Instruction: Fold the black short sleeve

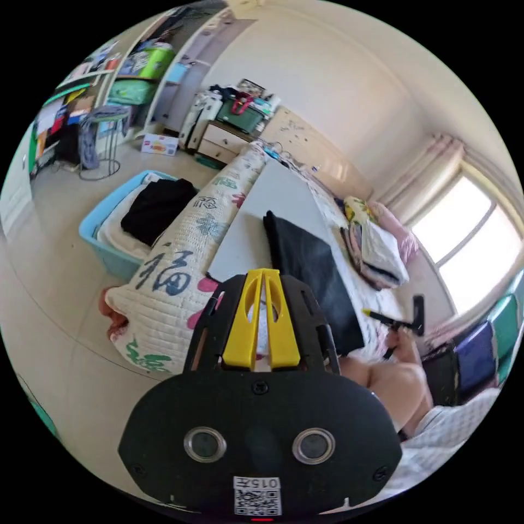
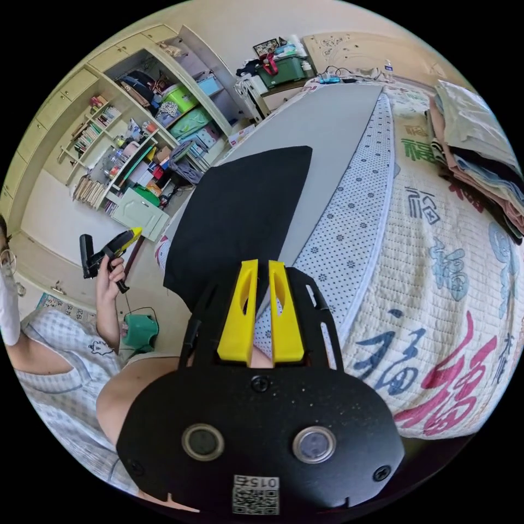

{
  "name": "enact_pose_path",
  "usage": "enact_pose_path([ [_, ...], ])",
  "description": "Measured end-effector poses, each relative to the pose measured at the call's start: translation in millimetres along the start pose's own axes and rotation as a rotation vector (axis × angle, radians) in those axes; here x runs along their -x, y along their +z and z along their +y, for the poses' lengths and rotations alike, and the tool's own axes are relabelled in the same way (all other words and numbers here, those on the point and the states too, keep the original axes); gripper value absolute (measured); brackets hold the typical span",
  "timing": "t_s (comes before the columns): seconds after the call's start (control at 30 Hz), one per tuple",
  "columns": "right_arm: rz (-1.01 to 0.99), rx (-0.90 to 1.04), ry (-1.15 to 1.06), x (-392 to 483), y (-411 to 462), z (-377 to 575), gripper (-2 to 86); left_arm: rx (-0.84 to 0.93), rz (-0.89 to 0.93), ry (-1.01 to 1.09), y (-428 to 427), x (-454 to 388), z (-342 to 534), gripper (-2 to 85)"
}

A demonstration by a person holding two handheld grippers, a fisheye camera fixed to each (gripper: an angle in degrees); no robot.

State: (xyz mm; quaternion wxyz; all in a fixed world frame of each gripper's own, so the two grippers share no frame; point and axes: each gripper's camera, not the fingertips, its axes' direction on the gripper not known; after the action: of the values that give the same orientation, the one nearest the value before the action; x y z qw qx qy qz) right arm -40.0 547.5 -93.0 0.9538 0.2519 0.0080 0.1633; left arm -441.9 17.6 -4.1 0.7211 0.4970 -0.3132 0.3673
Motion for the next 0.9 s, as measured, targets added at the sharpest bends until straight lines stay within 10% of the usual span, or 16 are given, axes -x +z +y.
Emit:
enact_pose_path([
  [0.27,0.133,0.036,-0.012,13.7,18.6,29.1,1.3,-0.070,0.340,0.030,-19.4,-106.2,19.6,8.3],
  [0.9,0.090,-0.080,0.042,23.6,31.7,62.4,0.6,-0.246,0.411,0.194,-61.8,-129.6,72.9,9.1],
])
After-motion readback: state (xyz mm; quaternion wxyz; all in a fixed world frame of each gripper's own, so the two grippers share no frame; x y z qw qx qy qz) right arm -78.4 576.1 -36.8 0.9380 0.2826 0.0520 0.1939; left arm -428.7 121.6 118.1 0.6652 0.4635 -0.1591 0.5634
